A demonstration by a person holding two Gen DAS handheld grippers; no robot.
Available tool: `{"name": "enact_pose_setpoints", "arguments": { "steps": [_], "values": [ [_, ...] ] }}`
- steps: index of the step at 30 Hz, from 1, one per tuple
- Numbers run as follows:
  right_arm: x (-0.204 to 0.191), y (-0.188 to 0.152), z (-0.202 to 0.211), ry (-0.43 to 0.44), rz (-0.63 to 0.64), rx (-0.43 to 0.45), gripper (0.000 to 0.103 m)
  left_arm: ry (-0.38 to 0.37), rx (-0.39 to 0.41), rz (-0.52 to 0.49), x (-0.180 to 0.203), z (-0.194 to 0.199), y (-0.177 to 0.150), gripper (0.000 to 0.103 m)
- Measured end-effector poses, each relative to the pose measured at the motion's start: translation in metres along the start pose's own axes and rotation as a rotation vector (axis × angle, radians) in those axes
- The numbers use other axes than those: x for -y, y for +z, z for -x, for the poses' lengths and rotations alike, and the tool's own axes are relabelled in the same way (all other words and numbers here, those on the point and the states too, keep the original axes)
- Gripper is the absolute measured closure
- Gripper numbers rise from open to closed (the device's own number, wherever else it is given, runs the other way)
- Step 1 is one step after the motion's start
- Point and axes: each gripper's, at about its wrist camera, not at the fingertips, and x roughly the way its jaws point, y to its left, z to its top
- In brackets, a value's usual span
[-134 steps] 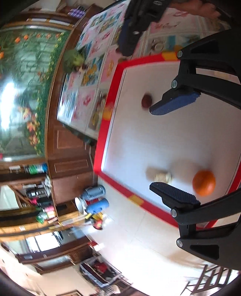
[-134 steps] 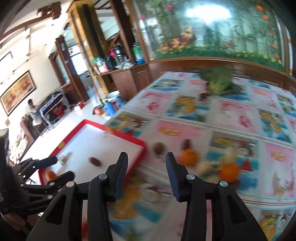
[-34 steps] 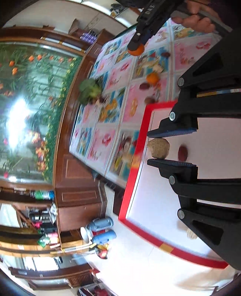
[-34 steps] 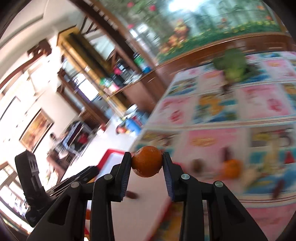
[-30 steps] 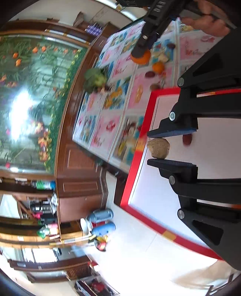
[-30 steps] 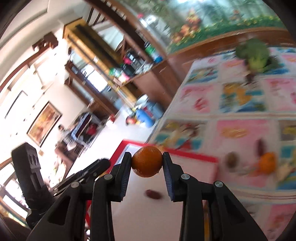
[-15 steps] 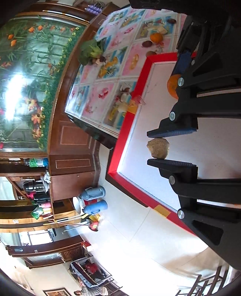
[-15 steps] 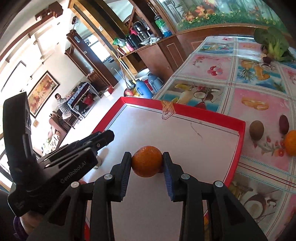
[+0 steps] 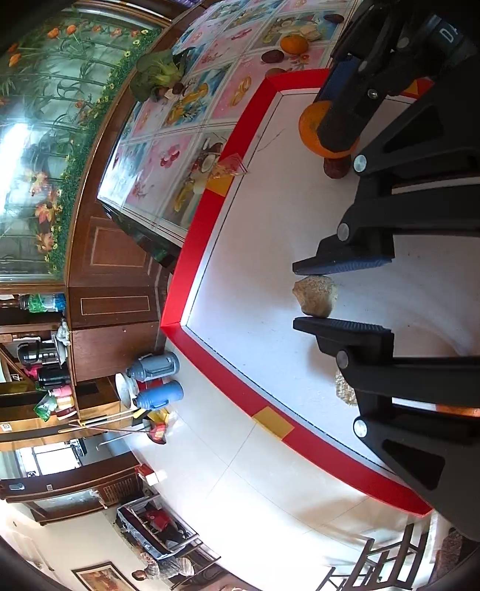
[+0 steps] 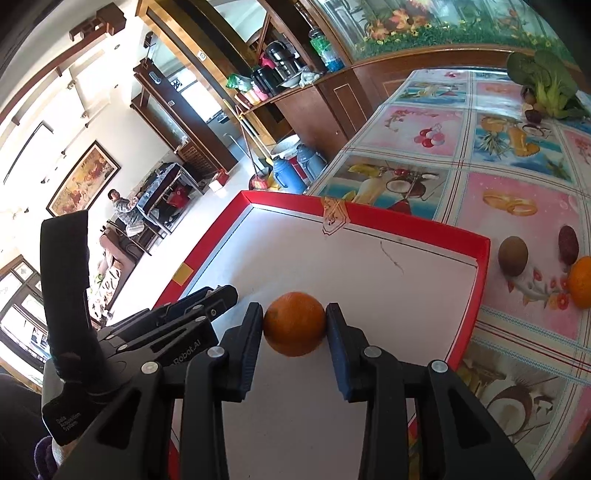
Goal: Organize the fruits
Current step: 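Carry both items into the white tray and open both tools, then move both open tools back toward the remaining fruits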
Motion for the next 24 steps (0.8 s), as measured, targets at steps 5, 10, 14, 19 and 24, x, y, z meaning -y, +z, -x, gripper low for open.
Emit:
{"name": "enact_pose_setpoints", "arguments": {
  "steps": [5,10,14,19,24],
  "values": [
    [0.002,0.002,0.005,0.035,-0.036,-0.002,0.06,0.032,-0.028,0.023,-0.002,-0.003,-0.002,0.078],
    [-0.003,0.004,0.018,0.068,-0.031,0.044,0.058,0.057,-0.036,0.041,-0.002,0.003,-0.002,0.055],
    [-0.009,0.004,0.027,0.077,-0.013,0.075,0.058,0.068,-0.014,0.034,0.001,0.015,-0.001,0.049],
    [-0.014,0.005,0.044,0.075,0.013,0.134,0.057,0.082,0.01,0.038,0.006,0.03,0.0,0.043],
    [-0.017,0.005,0.059,0.087,0.026,0.17,0.057,0.084,0.02,0.012,0.02,0.043,-0.002,0.042]
  ]
}}
